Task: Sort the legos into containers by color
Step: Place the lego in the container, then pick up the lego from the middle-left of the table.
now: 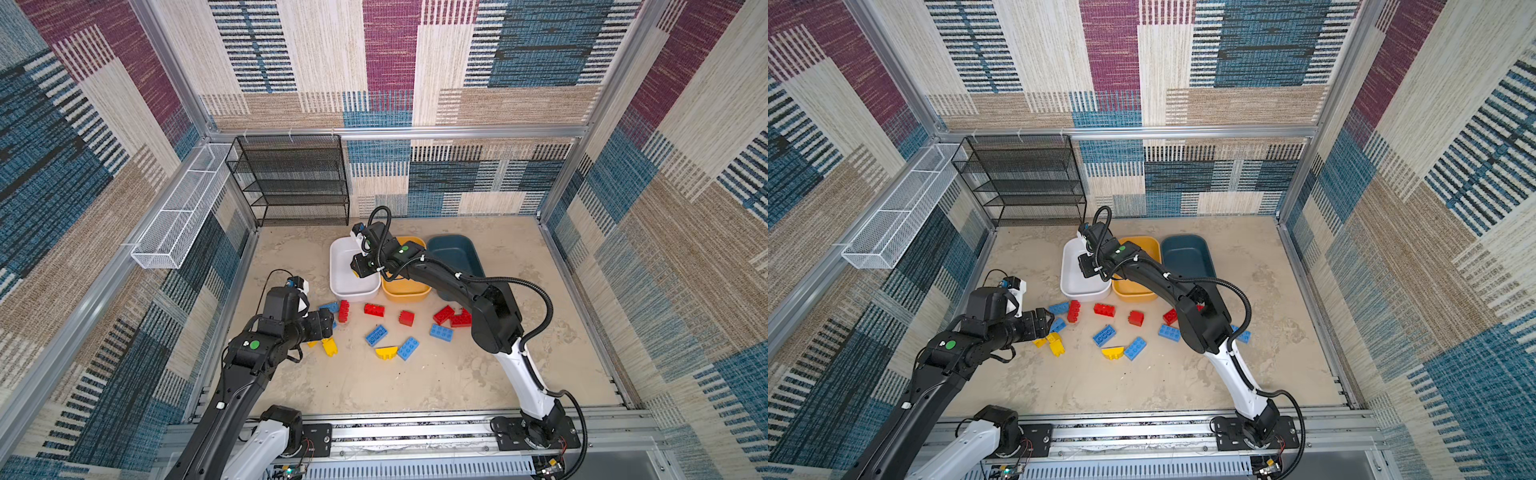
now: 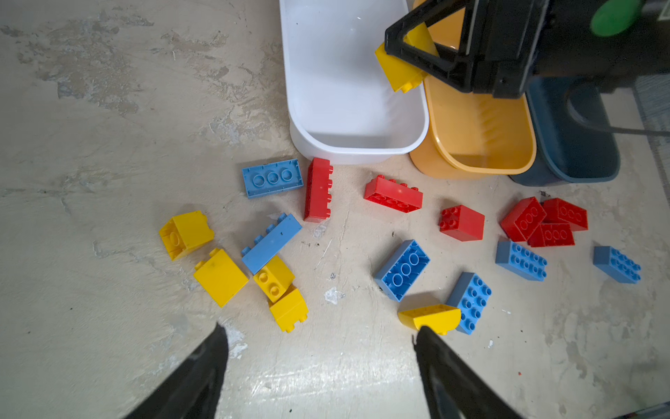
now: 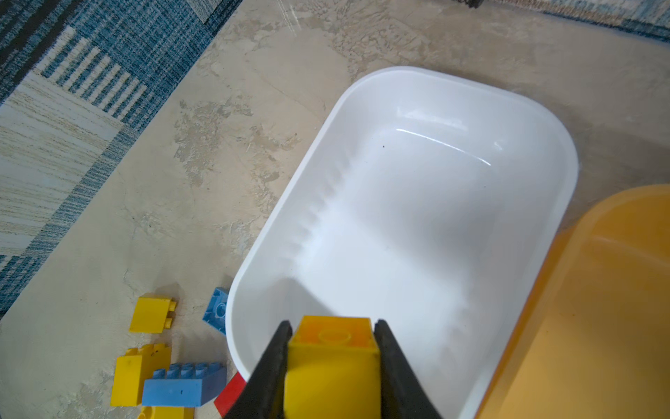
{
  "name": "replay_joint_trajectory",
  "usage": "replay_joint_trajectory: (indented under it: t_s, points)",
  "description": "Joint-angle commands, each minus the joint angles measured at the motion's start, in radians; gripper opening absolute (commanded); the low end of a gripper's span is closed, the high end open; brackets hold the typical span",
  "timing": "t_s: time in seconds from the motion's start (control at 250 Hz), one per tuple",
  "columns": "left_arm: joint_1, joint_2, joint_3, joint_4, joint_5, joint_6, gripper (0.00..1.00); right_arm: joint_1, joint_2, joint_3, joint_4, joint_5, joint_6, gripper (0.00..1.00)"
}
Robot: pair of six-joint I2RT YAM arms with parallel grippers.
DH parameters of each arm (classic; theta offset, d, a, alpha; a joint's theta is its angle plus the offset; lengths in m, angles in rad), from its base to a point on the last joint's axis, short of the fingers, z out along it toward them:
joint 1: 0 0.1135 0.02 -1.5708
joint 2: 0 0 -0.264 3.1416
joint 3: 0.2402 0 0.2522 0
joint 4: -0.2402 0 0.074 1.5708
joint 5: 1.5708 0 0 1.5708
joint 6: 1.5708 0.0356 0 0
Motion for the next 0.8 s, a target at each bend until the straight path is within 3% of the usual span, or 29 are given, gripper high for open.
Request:
replay_joint_trajectory:
  t_s: [0.0,0.268,0.448,0.584,0.796]
  points:
    - [0.000,0.003,0.007,-0.017,-0.023,-0.001,0.82,0.002,0.007,0.017,-0.009,0.000,-0.003,0.40]
    - [0.000,0.034,0.040,-0.080,-0.054,-0.056,0.79,0.002,-0.097,-0.052,0.039,0.044,-0.021,0.72]
    - [-0.013,0.089,0.034,-0.120,-0.111,-0.147,0.64,0.002,-0.357,-0.384,0.232,0.098,-0.020,0.74]
    - [-0.081,0.108,0.010,-0.127,-0.204,-0.235,0.63,0.003,-0.624,-0.709,0.379,0.135,0.003,0.75]
    - [-0.149,0.197,-0.054,-0.062,-0.226,-0.325,0.63,0.003,-0.933,-1.096,0.473,0.202,0.065,0.75]
